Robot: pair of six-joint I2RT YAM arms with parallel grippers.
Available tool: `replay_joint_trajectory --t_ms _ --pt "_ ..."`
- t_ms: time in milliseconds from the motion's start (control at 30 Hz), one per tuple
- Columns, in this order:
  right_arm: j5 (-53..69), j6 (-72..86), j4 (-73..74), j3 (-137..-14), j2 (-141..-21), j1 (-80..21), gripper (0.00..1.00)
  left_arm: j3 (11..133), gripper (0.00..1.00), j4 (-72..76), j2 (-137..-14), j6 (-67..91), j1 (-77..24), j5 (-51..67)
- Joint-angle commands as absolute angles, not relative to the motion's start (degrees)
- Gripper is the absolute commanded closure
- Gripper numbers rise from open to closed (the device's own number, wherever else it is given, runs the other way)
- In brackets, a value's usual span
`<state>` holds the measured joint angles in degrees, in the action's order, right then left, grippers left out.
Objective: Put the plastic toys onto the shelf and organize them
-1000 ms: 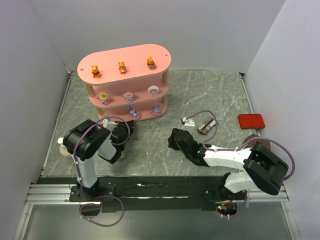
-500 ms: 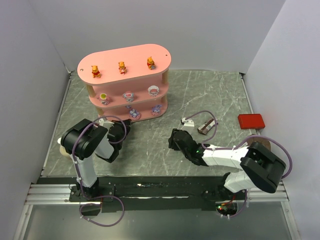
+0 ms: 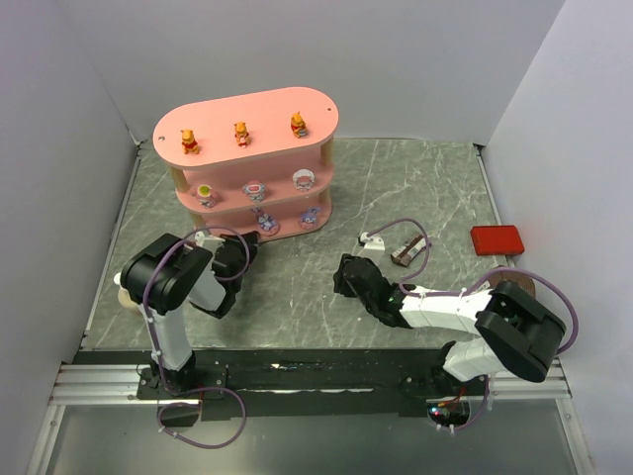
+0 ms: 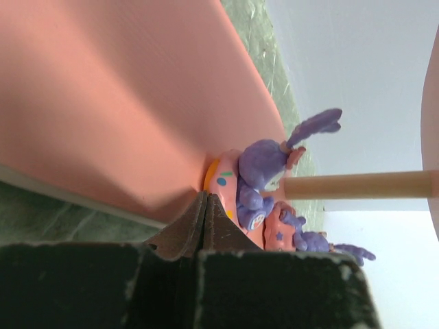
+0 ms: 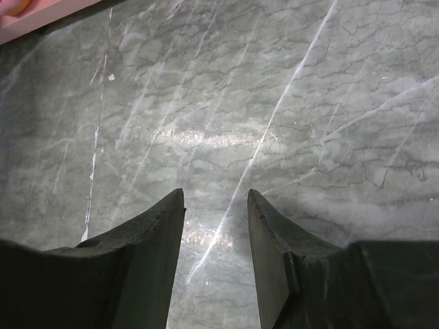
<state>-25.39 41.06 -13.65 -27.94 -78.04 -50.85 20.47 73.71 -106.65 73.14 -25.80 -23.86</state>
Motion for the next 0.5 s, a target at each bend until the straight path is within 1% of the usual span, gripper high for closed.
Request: replay_joint_trajectory --t_ms 0,367,467 --pt "-26.5 41.6 -14.2 -29.4 -78.7 -50.3 0.51 22.3 0.99 90.8 -107.8 74.6 -25.0 -24.4" --pt "-26.1 41.6 -14.1 -29.7 -79.3 -50.1 0.51 25.3 0.99 91.2 -110.0 74.1 -23.7 -22.8" --pt "-26.2 41.6 -13.6 -29.8 -78.8 -50.0 0.51 24.4 0.99 91.1 -109.2 73.8 -23.6 -23.6"
